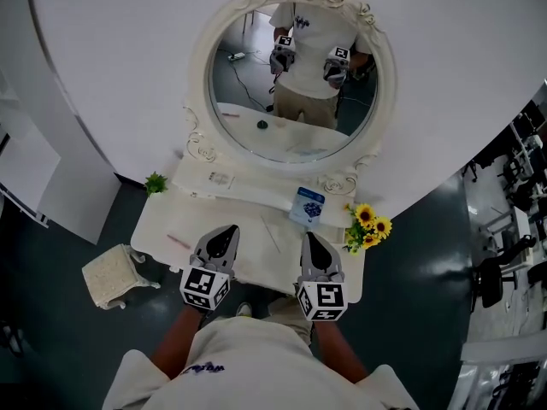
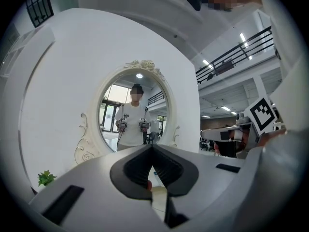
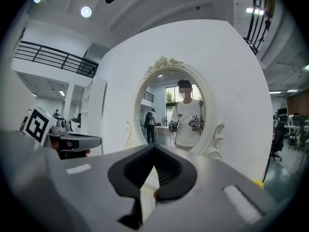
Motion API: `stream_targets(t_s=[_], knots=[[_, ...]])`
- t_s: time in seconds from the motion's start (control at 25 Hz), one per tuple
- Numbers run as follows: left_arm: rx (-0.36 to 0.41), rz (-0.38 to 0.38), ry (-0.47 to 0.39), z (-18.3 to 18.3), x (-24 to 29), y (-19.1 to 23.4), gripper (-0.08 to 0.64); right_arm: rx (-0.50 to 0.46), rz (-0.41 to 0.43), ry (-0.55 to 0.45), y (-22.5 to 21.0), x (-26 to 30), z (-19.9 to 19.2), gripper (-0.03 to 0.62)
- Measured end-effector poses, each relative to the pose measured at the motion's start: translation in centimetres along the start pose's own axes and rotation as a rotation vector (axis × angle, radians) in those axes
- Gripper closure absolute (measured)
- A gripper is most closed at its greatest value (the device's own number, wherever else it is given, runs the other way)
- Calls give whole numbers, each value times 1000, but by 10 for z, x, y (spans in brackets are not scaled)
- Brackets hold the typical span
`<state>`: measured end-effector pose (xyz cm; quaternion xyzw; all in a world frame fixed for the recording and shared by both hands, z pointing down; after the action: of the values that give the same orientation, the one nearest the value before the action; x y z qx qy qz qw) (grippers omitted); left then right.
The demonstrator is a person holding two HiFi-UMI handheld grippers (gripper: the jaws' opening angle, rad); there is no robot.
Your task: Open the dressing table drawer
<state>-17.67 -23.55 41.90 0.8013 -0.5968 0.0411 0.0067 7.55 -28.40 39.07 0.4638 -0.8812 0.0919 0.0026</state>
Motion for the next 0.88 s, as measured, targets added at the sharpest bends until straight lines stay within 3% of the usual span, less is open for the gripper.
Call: stream_targets(t_s=[0.88], knots=[[29, -29, -23, 10, -2, -8, 552, 11, -8, 15, 2, -2, -4, 583]])
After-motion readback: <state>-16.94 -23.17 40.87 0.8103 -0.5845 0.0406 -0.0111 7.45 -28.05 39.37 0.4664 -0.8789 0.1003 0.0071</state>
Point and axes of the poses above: the fingertips, and each gripper's own axes: x forward along the fingers, y to its left, z out of its top, the point moved 10 cm from there along -x, backward along the fingers, and after that the axes turned 9 degrees about x, right-handed, at the moved point
